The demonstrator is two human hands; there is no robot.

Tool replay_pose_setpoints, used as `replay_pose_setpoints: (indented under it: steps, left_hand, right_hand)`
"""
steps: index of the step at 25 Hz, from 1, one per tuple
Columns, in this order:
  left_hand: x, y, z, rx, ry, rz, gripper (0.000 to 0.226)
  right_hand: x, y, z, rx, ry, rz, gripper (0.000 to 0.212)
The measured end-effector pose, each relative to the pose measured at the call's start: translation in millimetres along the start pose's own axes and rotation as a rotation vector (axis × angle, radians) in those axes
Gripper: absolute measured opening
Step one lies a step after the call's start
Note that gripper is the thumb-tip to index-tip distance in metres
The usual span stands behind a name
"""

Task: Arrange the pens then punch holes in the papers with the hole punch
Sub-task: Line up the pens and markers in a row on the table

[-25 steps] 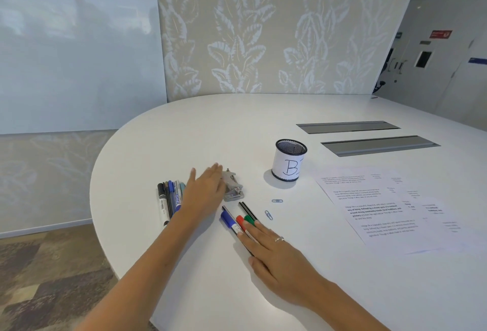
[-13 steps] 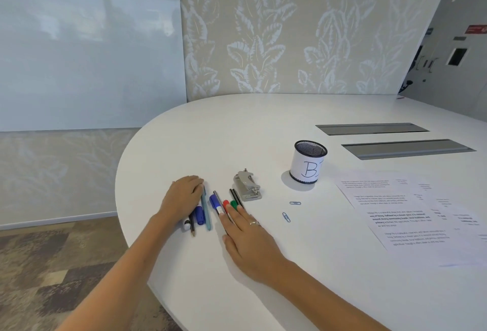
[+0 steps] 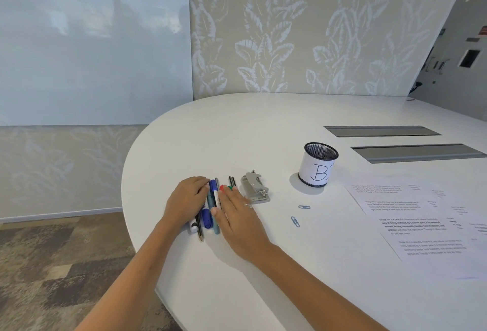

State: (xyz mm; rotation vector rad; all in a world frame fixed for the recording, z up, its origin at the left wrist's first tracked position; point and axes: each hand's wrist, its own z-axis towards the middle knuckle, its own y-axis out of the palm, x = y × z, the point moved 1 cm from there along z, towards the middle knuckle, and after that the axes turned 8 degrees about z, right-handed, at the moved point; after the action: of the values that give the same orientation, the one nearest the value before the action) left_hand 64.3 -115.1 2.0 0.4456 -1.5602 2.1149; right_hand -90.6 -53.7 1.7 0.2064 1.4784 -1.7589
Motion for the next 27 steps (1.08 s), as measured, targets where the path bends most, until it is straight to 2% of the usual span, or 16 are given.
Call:
replay_pose_setpoints:
  steps: [3,6,10,12,14,17,19,27]
  left_hand:
    - [-1.7,-0.6,0.1,-0.019,-0.016,0.015,0.033]
    - [2.2,-1.9,-2.0,-0.021,-0.016,0.038,0.035]
    - [1.6,-1.5,-1.6,-0.028,-0.021,0.053,0.036]
    - [-1.4,-0.3,-0.2,-0.043,-0.029,0.059,0.038]
    - [-3.1,0.3,0.4,-0.046,-0.035,0.054,0.038]
    - [-5.0,1.2,1.9,-0.058,-0.032,0.051,0.038]
    - [-4.7,1.0,2.1,-0.06,-0.025,0.058,0.038]
    - [-3.8,0.1,1.2,-0.06,-0.036,0.059,0.038]
  right_hand:
    - [12.4,-17.2,-19.6,0.106,-0.059,0.0,0.059]
    - [37.9,-40.8,-43.0,0.152,0.015,-0.032,0.049]
    - [78.1,-79.3,-61.2,0.143,0.279,-0.182,0.056]
    - [92.4,-92.9,-67.8,0.047,0.416,-0.305,0.061]
    - [96.4,-98.1,-72.6,-0.061,0.471,-0.381,0.071]
    - [88.0,-95.1,-73.1,-0.11,0.423,-0.387,0.106]
    - [80.7,-89.2,-70.2,-0.129,0.379,-0.368,0.119]
    - [33.6,-44.4,-51.9,-0.255,0.182,-0.371,0.098]
